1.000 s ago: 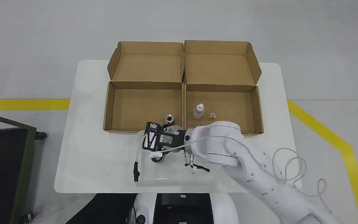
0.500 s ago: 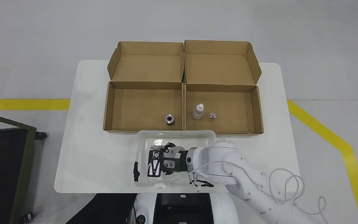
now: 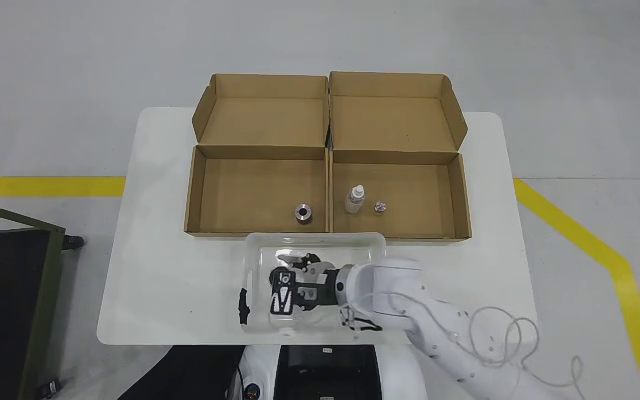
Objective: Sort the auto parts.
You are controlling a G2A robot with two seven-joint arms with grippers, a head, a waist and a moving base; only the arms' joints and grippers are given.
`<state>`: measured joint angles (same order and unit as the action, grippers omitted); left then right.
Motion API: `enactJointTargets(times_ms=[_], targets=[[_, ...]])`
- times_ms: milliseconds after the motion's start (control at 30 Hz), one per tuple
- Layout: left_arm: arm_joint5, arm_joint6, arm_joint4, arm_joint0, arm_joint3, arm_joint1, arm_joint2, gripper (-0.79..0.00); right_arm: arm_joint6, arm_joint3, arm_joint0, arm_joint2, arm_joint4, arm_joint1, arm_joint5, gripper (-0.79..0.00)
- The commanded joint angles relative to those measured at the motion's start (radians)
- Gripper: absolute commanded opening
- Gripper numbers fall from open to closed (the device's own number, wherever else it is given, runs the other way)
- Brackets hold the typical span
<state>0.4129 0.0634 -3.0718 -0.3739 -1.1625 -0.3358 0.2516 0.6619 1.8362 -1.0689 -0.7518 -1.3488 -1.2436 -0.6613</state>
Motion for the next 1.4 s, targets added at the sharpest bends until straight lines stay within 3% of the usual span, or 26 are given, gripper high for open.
enactJointTargets(times_ms=[0,133,267,533,733,800,900,967,1067,1367], targets=[[0.000,0.000,0.000,0.000,0.000,0.000,0.000,0.000,-0.013,-0.018,0.002,0.008,-0.013,-0.002,0.005,-0.222],[0.000,0.000,0.000,0.000,0.000,0.000,0.000,0.000,-0.039,-0.055,0.012,0.022,-0.025,-0.008,0.014,-0.212],[0.000,0.000,0.000,0.000,0.000,0.000,0.000,0.000,-0.059,-0.092,0.027,0.037,-0.031,-0.015,0.022,-0.151],[0.000,0.000,0.000,0.000,0.000,0.000,0.000,0.000,-0.085,-0.158,0.060,0.080,-0.037,-0.035,0.037,-0.215],[0.000,0.000,0.000,0.000,0.000,0.000,0.000,0.000,-0.088,-0.183,0.078,0.099,-0.033,-0.047,0.045,-0.302],[0.000,0.000,0.000,0.000,0.000,0.000,0.000,0.000,-0.086,-0.188,0.082,0.100,-0.032,-0.050,0.045,-0.394],[0.000,0.000,0.000,0.000,0.000,0.000,0.000,0.000,-0.085,-0.196,0.084,0.098,-0.027,-0.052,0.042,-0.443],[0.000,0.000,0.000,0.000,0.000,0.000,0.000,0.000,-0.085,-0.200,0.085,0.094,-0.016,-0.052,0.037,-0.551],[0.000,0.000,0.000,0.000,0.000,0.000,0.000,0.000,-0.085,-0.198,0.085,0.086,0.003,-0.052,0.026,-0.785],[0.000,0.000,0.000,0.000,0.000,0.000,0.000,0.000,-0.072,-0.146,0.076,0.038,0.077,-0.045,0.001,-0.785]])
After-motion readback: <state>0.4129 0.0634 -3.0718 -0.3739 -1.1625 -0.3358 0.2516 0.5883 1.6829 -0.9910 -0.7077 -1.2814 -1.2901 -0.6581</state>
